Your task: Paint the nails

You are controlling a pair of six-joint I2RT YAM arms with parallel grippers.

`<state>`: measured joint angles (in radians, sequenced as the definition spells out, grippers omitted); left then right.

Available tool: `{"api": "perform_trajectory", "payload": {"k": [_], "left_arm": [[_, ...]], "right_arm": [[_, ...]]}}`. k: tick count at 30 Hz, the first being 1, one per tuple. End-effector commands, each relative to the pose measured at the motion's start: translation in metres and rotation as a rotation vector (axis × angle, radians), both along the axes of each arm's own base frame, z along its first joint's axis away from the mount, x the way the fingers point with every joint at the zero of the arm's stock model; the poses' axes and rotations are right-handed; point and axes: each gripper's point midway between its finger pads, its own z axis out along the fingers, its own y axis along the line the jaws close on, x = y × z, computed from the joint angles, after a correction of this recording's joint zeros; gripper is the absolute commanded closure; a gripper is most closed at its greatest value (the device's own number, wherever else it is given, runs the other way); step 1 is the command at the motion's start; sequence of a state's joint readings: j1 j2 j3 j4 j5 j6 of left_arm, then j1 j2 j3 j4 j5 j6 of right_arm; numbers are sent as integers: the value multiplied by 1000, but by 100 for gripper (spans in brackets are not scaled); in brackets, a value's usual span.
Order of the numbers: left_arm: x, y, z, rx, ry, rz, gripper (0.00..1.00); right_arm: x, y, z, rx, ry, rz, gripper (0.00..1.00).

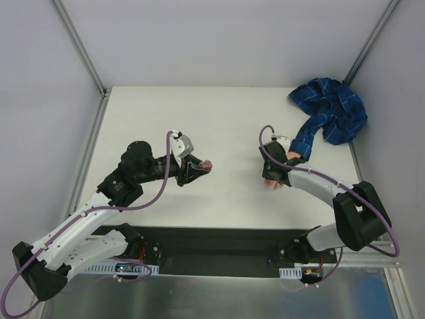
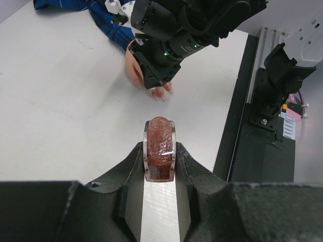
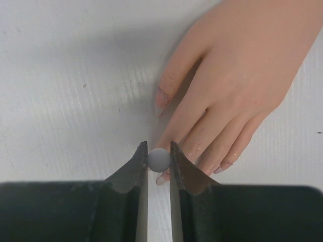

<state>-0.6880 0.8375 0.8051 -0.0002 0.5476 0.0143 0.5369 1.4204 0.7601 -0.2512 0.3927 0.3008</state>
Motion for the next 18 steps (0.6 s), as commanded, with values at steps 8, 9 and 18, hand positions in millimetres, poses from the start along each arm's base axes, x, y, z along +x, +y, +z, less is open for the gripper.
{"api": "perform_trajectory", "payload": {"k": [8, 9, 18], "left_arm": [[-6, -3, 20, -44, -31, -27, 100], [-6, -3, 20, -42, -31, -28, 100], [-5, -3, 19, -40, -29, -27, 100]], "right_arm": [[3, 14, 6, 49, -25, 9, 99], [1, 16, 3, 55, -18, 10, 99], [8, 12, 8, 39, -34, -3, 99]]}}
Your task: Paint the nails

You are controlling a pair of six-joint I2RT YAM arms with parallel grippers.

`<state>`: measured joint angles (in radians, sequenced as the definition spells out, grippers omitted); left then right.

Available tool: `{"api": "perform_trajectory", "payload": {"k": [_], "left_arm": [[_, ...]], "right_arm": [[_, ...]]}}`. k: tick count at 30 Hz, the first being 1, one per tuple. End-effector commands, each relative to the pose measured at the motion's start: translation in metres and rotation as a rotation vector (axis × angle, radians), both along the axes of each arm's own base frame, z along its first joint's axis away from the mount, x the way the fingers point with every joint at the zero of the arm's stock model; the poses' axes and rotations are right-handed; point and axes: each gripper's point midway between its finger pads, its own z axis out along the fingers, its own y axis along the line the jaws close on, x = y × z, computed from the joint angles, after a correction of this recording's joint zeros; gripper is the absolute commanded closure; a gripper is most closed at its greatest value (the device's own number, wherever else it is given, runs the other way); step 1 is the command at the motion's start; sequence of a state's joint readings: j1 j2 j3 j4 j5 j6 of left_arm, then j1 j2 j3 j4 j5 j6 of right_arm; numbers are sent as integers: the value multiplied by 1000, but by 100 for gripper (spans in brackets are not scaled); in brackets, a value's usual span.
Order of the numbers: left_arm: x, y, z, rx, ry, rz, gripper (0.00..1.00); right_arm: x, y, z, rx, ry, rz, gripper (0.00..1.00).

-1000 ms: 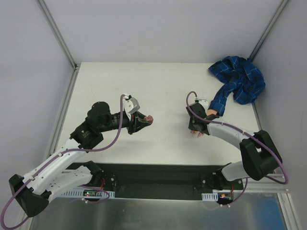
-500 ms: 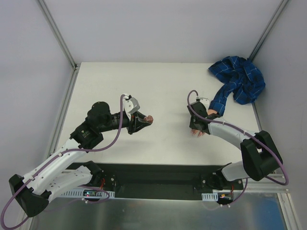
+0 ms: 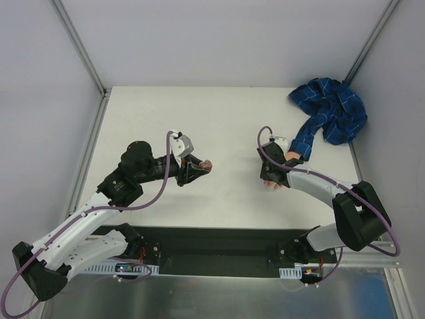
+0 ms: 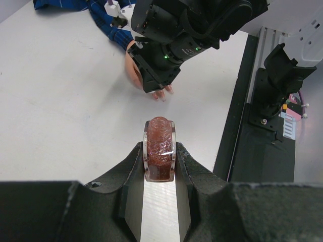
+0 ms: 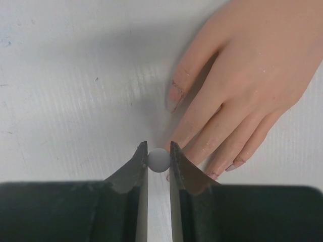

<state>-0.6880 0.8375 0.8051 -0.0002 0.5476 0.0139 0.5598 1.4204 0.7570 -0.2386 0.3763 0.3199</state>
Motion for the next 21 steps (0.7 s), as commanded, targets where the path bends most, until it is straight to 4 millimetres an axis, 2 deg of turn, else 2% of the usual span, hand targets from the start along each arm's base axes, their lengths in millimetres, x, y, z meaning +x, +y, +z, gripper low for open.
{"api": "perform_trajectory", "payload": {"k": [1, 10, 14, 21], "left_arm": [[-6, -3, 19, -41, -31, -27, 100], [-6, -3, 20, -43, -30, -27, 100], [-6, -3, 20, -42, -32, -28, 100], [-7, -3, 21, -44, -31, -31, 100]], "right_arm": [[11, -1, 9, 9, -31, -20, 99], [18, -10, 22, -6, -62, -29, 99], [16, -7, 19, 12, -52, -24, 99], [4, 0, 4, 37, -19, -20, 99]]}}
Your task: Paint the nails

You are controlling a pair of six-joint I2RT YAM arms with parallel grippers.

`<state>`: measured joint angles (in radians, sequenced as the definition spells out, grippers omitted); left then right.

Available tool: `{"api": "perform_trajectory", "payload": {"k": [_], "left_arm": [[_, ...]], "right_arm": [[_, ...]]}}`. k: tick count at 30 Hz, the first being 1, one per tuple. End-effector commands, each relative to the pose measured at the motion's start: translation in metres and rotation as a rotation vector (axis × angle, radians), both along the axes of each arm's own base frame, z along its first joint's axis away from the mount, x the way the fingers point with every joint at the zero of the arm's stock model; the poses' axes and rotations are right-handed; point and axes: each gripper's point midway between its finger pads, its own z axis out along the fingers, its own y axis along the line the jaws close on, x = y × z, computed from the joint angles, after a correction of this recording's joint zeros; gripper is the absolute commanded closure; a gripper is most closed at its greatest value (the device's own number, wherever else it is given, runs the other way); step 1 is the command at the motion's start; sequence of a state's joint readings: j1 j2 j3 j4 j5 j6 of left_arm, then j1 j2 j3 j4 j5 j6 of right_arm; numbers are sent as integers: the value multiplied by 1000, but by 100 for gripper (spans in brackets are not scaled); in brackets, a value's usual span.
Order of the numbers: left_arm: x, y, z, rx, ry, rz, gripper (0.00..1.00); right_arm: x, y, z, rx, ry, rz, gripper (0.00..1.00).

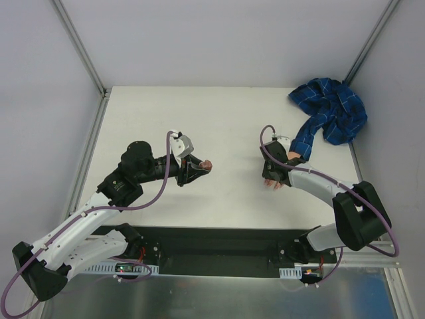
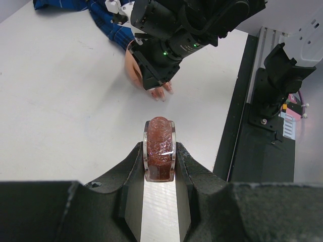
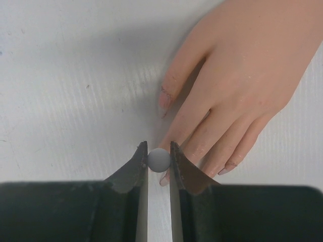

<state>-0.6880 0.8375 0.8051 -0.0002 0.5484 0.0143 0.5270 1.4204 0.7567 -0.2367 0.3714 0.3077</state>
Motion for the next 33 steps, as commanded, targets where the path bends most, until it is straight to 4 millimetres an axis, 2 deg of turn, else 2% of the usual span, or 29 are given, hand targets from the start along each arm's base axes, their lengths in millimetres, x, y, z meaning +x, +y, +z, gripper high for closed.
{"api": "perform_trajectory", "payload": {"k": [1, 8, 13, 18, 24, 33], "left_arm": [[-6, -3, 20, -43, -31, -31, 100], [-5, -4, 18, -37, -26, -26, 100], [-4, -4, 18, -37, -26, -26, 100], [-6, -4, 19, -41, -27, -30, 100], [-6, -3, 20, -43, -31, -32, 100], [-5, -4, 18, -39, -26, -31, 100]], "right_arm": [[0, 10, 4, 41, -19, 4, 99], [17, 13, 15, 15, -46, 14, 99], [23, 4, 22, 1, -62, -1, 99], [14, -3, 20, -11, -48, -8, 99], [-1, 1, 12, 12, -36, 1, 99], [0, 3, 10, -3, -33, 7, 99]]}}
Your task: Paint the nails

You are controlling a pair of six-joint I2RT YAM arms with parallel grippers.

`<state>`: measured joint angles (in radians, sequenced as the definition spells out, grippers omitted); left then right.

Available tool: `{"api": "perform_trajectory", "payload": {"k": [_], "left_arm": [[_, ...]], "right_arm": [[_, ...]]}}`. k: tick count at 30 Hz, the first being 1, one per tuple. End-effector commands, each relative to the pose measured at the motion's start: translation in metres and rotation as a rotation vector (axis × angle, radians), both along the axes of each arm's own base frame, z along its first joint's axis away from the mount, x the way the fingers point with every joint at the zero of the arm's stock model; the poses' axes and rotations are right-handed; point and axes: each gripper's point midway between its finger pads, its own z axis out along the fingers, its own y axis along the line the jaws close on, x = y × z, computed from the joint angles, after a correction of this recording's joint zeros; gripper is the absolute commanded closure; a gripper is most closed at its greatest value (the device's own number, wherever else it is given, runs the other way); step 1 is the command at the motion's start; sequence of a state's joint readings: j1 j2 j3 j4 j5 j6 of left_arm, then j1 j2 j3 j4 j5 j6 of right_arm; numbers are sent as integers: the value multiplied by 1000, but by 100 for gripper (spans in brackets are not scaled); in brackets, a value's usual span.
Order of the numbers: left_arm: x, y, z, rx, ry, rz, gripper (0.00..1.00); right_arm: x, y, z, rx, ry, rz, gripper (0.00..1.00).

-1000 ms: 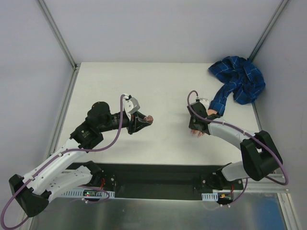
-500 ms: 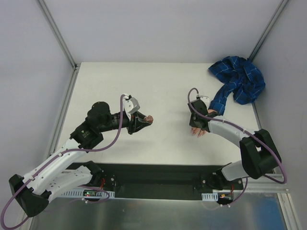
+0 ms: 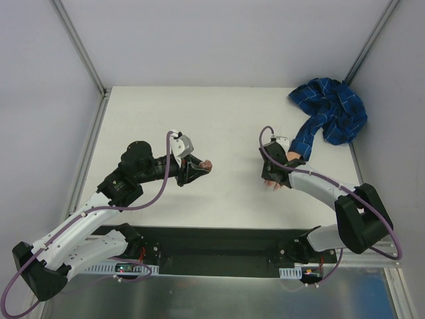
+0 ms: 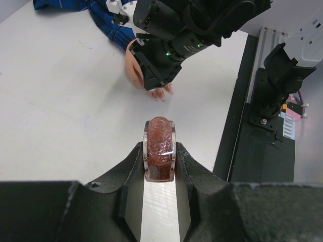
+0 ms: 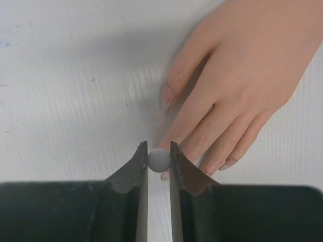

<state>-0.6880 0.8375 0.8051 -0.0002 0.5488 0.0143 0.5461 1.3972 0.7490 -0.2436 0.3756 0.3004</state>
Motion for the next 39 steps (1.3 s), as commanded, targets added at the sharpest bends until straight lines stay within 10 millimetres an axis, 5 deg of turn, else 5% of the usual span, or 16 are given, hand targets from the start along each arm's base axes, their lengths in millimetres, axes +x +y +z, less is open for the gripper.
{"api": "perform_trajectory", "payload": {"k": [1, 8, 20, 39], "left_arm": [[-5, -4, 19, -40, -28, -30, 100], [-5, -4, 18, -38, -27, -27, 100], [-7, -3, 21, -45, -33, -32, 100], [-6, -3, 21, -45, -33, -30, 100]], "right_arm": [[6, -1, 8, -7, -30, -15, 99], [18, -5, 17, -37, -51, -20, 99], [1, 5, 5, -16, -12, -2, 99], [9, -3, 9, -33, -12, -20, 99]]}}
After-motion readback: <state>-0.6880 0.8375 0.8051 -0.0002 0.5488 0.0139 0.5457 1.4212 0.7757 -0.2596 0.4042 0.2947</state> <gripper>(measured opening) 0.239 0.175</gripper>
